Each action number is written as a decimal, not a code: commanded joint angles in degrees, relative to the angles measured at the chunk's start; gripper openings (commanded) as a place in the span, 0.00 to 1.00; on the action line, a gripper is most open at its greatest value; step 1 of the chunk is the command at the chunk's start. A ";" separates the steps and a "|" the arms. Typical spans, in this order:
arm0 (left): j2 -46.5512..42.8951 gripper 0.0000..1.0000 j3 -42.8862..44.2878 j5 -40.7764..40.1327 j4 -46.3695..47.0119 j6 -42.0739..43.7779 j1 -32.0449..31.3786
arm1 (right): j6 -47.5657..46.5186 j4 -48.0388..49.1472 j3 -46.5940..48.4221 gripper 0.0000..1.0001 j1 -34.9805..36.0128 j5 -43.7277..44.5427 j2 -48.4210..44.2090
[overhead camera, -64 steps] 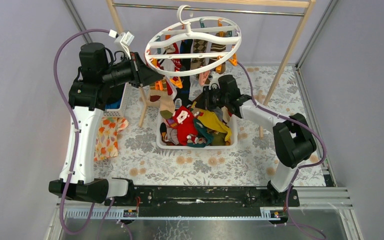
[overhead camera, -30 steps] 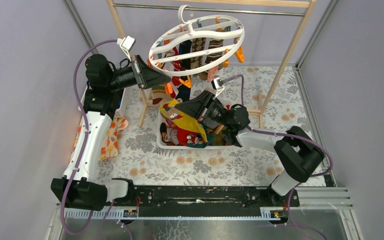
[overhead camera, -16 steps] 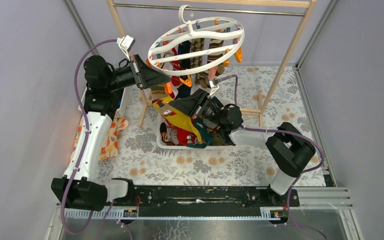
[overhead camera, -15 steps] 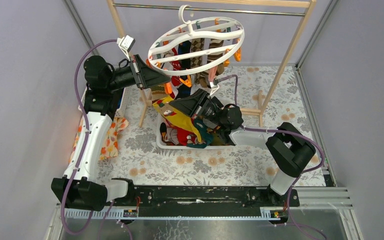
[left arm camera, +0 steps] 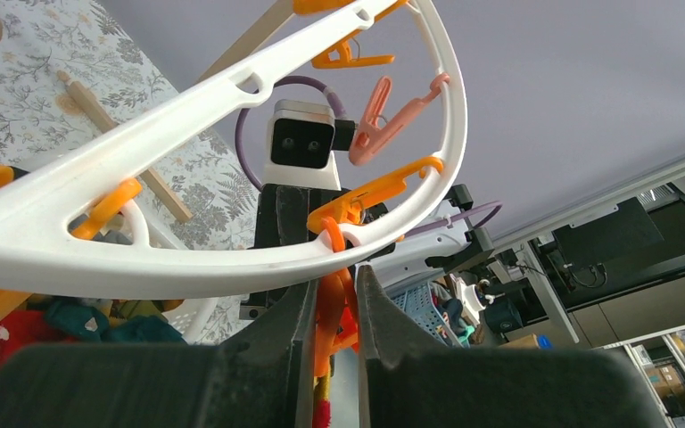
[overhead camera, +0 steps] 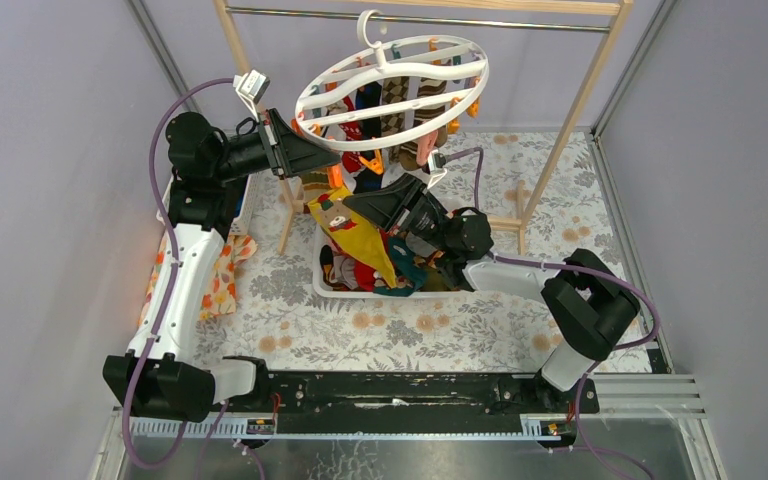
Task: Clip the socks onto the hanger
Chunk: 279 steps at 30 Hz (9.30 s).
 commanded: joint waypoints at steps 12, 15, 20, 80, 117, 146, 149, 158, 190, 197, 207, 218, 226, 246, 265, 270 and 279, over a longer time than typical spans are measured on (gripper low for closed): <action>-0.89 0.00 -0.34 2.38 4.64 -1.24 0.12 | -0.47 7.50 1.12 0.00 0.13 2.87 -2.56; -0.89 0.00 -0.34 2.32 4.64 -1.24 0.12 | -0.71 7.50 0.70 0.00 -0.05 3.39 -2.99; -0.93 0.00 -0.49 2.29 4.74 -1.33 0.12 | -0.40 7.50 1.57 0.00 -0.23 3.53 -2.56; -1.84 0.26 -1.42 2.12 6.35 -2.28 0.12 | -0.32 7.41 5.82 0.00 1.66 11.51 1.16; -7.45 0.22 5.00 -6.96 -28.95 31.73 0.23 | -8.40 7.24 -4.46 0.86 -6.96 6.48 -8.98; -6.79 0.23 11.01 -14.67 -37.54 36.46 0.28 | -3.47 7.37 4.39 0.23 -6.99 0.16 -5.56; -6.48 0.40 12.82 -17.79 -40.35 38.01 0.26 | -4.82 6.86 3.81 0.16 -6.62 1.61 -5.83; -7.99 0.76 18.25 -25.66 -48.88 40.32 0.21 | -28.08 -9.16 -0.36 0.05 0.89 17.39 -12.81; 0.50 0.67 18.17 -22.46 -34.71 25.74 -5.96 | -59.23 -20.06 9.76 0.02 15.01 36.09 -7.42; 1.13 0.42 18.57 -23.59 -34.55 25.74 -6.27 | -59.91 -21.03 10.76 0.10 15.29 36.14 -6.67; 0.70 0.08 19.01 -24.43 -35.48 27.11 -6.38 | -58.81 -21.03 2.85 0.71 15.28 42.16 -13.15; 0.42 0.00 19.02 -21.05 -35.33 30.33 -6.28 | -40.50 -53.60 -13.46 0.79 13.26 48.16 -32.08; 0.51 0.00 20.20 -22.44 -36.40 32.07 -6.29 | -39.49 -61.09 -11.32 0.74 5.53 34.96 -22.53; 0.69 0.00 19.95 -22.26 -37.55 34.27 -6.29 | -56.02 -63.37 9.88 0.59 0.70 27.33 5.25; 0.28 0.00 18.90 -23.06 -36.67 34.07 -6.29 | -52.40 -55.91 -2.67 0.00 0.69 20.21 -13.08; -0.01 0.00 18.65 -23.19 -36.56 34.36 -6.29 | -44.60 -46.55 -12.21 0.00 0.63 13.78 -21.99; -0.59 0.00 18.66 -23.11 -36.57 34.46 -6.29 | -34.73 -39.16 -20.15 0.00 0.69 8.94 -34.53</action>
